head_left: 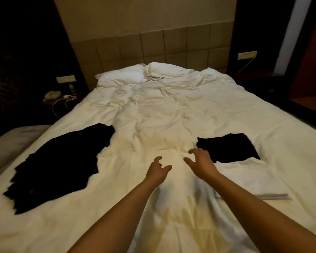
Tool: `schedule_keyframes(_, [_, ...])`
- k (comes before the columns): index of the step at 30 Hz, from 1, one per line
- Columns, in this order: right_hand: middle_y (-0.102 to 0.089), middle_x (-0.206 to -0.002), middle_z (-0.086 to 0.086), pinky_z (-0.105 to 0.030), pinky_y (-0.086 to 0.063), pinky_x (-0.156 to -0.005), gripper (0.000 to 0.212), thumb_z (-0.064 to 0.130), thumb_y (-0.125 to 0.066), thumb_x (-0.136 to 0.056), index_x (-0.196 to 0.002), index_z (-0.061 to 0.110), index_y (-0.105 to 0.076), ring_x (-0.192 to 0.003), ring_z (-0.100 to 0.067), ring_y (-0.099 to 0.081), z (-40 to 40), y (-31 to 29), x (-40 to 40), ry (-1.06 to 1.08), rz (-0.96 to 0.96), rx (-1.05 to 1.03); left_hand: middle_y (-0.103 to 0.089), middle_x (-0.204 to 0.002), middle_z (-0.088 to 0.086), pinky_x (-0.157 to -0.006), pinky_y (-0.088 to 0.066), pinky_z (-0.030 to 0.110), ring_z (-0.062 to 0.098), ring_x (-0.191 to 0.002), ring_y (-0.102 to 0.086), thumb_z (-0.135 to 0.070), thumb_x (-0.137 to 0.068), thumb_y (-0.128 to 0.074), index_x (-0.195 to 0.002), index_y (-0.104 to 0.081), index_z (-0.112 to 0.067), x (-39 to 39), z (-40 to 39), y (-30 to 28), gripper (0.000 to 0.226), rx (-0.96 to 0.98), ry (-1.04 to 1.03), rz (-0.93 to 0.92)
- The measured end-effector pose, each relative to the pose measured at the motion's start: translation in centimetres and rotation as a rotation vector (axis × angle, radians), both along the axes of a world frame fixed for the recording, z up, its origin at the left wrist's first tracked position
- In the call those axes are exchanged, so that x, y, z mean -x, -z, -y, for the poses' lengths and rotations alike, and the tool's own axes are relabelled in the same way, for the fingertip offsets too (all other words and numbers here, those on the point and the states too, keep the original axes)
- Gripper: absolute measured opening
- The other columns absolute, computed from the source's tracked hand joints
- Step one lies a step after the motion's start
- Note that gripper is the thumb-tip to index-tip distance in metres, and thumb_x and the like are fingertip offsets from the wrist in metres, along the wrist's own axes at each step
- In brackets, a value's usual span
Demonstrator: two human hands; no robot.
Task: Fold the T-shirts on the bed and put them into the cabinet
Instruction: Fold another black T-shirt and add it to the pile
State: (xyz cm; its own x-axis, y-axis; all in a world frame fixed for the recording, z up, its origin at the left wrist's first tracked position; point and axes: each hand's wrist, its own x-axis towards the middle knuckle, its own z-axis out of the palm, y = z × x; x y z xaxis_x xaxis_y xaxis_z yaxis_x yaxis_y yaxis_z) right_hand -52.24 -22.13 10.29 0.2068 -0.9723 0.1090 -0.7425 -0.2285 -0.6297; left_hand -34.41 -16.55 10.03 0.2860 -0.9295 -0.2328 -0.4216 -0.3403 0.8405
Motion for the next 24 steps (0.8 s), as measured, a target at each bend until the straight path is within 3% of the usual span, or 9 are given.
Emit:
schedule_keyframes(7, [-0.047, -0.141, -0.002, -0.031, -0.039, -0.100, 0.045, 0.042, -0.056, -0.098, -0.135, 0.017, -0.053, -0.135, -0.018, -0.033, -4.8, -1.5, -10.3, -0.187, -0.013, 0.055, -0.045, -0.146, 0.009, -0.092, -0.041, 0.028, 0.025, -0.128, -0.051, -0.036, -0.096, -0.064, -0.150, -0.035, -0.023, -9.5, -5.6, -0.7, 0.063, 0.062, -0.146, -0.006])
schedule_keyframes(18, [-0.051, -0.135, -0.005, -0.035, -0.046, -0.091, 0.045, 0.043, -0.052, -0.099, -0.134, 0.014, -0.052, -0.129, -0.023, -0.040, -9.6, -0.5, -24.5, -0.314, -0.196, 0.168, -0.051, -0.137, 0.005, -0.084, -0.039, 0.028, 0.021, -0.110, -0.054, -0.033, -0.098, -0.061, -0.145, -0.042, -0.021, -22.4, -13.3, 3.7, 0.052, 0.159, -0.426, -0.001])
schedule_keyframes(24, [-0.053, -0.135, -0.008, -0.038, -0.044, -0.097, 0.046, 0.042, -0.052, -0.100, -0.135, 0.012, -0.052, -0.127, -0.027, -0.043, -11.6, 2.1, -30.5, -0.410, -0.253, 0.170, -0.055, -0.136, 0.005, -0.092, -0.047, 0.031, 0.024, -0.119, -0.056, -0.029, -0.099, -0.060, -0.142, -0.048, -0.021, -27.5, -15.6, 6.9, 0.045, 0.207, -0.523, 0.023])
